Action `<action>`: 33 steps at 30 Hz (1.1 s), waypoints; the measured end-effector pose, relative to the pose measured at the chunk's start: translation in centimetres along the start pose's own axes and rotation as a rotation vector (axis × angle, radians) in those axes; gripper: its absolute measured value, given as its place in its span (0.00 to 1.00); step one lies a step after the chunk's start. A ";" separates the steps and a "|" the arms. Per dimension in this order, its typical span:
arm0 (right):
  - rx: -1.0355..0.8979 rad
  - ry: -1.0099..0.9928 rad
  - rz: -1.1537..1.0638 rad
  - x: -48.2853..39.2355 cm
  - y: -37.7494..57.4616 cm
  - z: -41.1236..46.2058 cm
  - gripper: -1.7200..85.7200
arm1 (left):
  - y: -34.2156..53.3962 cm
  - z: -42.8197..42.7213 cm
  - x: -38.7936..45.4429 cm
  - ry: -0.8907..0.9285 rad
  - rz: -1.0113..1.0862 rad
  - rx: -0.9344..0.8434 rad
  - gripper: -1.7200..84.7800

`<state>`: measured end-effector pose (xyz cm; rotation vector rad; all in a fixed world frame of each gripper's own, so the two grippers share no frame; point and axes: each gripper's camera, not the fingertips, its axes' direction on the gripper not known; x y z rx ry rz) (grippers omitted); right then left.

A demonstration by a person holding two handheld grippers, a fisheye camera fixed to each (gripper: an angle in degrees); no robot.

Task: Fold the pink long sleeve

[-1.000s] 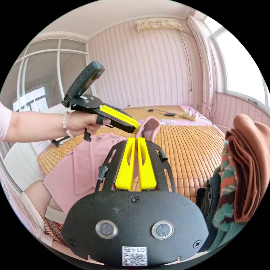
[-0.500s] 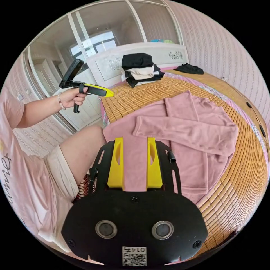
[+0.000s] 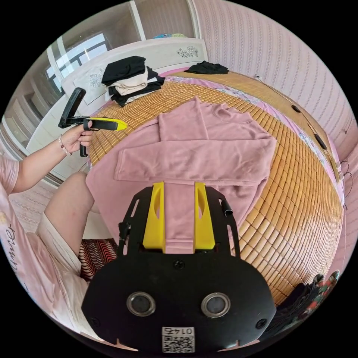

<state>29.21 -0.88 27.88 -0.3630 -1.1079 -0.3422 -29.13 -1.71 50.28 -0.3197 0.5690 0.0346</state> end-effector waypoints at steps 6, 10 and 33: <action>-0.003 0.072 0.250 13.7 -7.6 4.0 0.17 | -10.4 0.0 -6.0 -0.002 -0.060 -0.006 0.10; -0.028 0.056 0.336 19.1 -11.2 8.0 0.17 | -15.5 1.4 -8.6 0.001 -0.119 0.003 0.12; 0.215 -0.122 0.081 16.4 0.7 -2.9 0.05 | -4.9 -18.1 -5.6 0.160 0.115 0.062 0.01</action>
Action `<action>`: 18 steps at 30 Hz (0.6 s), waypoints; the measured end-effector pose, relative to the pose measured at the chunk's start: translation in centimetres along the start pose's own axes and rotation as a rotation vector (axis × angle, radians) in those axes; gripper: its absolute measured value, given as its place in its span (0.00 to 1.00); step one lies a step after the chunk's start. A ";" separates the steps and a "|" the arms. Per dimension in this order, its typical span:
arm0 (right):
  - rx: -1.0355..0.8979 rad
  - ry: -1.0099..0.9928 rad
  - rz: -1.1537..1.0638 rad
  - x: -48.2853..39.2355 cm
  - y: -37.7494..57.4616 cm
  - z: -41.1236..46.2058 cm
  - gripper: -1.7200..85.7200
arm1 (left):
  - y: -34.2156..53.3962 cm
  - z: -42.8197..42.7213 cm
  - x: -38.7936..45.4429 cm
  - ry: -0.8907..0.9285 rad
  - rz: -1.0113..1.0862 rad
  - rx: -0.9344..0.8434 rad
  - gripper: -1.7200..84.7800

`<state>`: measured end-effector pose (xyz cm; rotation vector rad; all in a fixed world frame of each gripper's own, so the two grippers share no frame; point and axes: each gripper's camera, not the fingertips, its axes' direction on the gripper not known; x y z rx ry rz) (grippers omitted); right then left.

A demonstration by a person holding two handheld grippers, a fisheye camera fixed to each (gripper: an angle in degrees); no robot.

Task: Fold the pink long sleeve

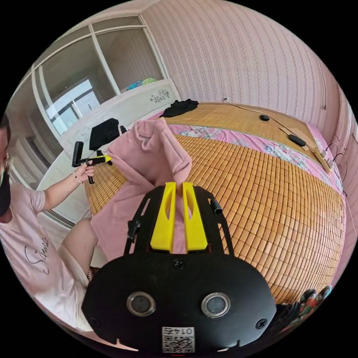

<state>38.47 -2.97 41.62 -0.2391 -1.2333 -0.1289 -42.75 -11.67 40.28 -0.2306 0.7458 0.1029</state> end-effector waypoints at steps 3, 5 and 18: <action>-0.205 0.018 0.013 -3.1 8.1 1.5 0.07 | 8.6 -1.3 0.7 -0.063 -0.099 -0.128 0.01; -0.327 0.037 0.077 -3.7 12.8 3.4 0.09 | 12.8 -1.8 0.6 -0.066 -0.185 -0.166 0.01; -0.245 0.060 0.423 -4.0 17.4 12.5 0.17 | 14.9 5.8 4.8 -0.130 -0.353 -0.219 0.14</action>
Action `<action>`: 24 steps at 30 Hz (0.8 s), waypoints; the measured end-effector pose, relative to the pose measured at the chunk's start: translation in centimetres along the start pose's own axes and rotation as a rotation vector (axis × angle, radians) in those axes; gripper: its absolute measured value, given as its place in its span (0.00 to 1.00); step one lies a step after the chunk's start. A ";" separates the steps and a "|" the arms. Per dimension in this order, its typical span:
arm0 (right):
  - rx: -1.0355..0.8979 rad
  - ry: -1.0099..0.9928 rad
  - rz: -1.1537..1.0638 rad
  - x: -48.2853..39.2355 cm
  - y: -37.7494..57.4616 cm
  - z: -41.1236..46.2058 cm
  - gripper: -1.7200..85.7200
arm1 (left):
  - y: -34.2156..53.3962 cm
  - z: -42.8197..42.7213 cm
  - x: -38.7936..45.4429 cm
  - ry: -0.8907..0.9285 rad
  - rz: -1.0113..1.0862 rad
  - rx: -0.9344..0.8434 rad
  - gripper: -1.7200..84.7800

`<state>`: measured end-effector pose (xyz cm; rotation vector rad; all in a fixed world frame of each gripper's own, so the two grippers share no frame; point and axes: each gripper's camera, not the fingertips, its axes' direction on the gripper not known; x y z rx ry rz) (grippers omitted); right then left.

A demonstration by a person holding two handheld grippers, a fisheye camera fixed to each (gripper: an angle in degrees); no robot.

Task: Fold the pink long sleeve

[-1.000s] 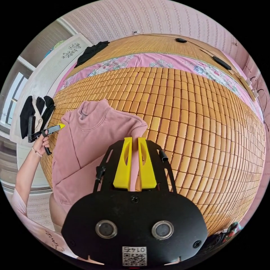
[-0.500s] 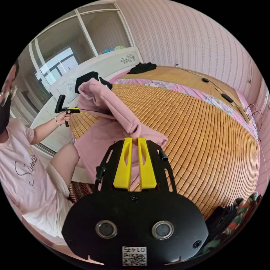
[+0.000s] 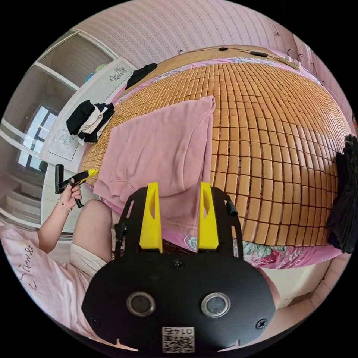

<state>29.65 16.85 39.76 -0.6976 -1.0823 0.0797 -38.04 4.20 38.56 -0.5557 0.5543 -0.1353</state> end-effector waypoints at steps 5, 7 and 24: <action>-0.024 0.030 -0.045 -1.2 -0.8 1.1 0.07 | 0.3 0.0 2.8 -0.111 0.114 -0.014 0.07; 0.020 -0.007 -0.056 -1.5 -0.4 -0.2 0.06 | 1.4 -2.2 3.6 -0.063 0.141 0.034 0.07; -0.166 0.284 -0.217 -6.0 2.6 10.4 0.04 | 9.5 1.8 5.1 -0.333 0.269 -0.039 0.09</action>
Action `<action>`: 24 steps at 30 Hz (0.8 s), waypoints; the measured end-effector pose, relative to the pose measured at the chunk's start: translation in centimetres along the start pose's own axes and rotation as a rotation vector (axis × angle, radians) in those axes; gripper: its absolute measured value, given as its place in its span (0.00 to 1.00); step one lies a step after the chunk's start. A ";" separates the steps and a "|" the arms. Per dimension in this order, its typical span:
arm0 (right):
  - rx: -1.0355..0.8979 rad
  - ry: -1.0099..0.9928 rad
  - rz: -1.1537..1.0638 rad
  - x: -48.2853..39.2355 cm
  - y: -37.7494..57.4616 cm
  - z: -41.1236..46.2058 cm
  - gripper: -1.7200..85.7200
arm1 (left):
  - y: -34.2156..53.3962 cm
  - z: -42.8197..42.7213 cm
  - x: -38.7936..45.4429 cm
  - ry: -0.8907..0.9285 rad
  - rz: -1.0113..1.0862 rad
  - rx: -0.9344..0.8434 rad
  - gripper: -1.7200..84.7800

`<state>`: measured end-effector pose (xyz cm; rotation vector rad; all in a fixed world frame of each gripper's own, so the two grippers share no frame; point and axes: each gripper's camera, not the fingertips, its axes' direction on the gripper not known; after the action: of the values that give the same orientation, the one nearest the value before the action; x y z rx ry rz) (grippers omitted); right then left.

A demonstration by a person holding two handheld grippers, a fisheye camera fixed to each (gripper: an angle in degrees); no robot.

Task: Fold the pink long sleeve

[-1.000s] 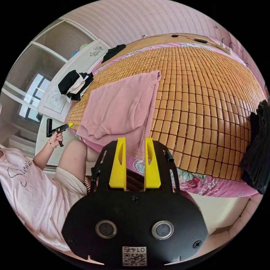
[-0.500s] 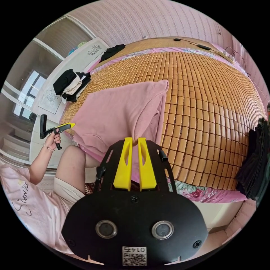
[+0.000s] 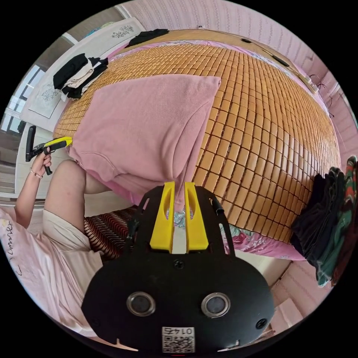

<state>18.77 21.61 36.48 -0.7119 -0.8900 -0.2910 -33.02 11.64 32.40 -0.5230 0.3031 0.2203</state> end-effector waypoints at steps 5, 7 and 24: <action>0.041 0.082 -0.249 -7.0 -4.9 0.6 0.02 | 0.4 -0.3 7.2 0.055 0.200 0.118 0.05; 0.046 0.071 -0.337 -10.1 -8.2 1.5 0.01 | -0.2 1.6 11.7 0.194 0.266 0.182 0.02; -0.254 0.096 -0.568 -22.8 -25.4 11.3 0.01 | 2.3 12.4 21.1 0.120 0.483 0.147 0.01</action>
<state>-14.95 9.32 34.49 -0.6592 -0.9613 -0.9492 -11.16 22.80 34.40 -0.3105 0.5579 0.6311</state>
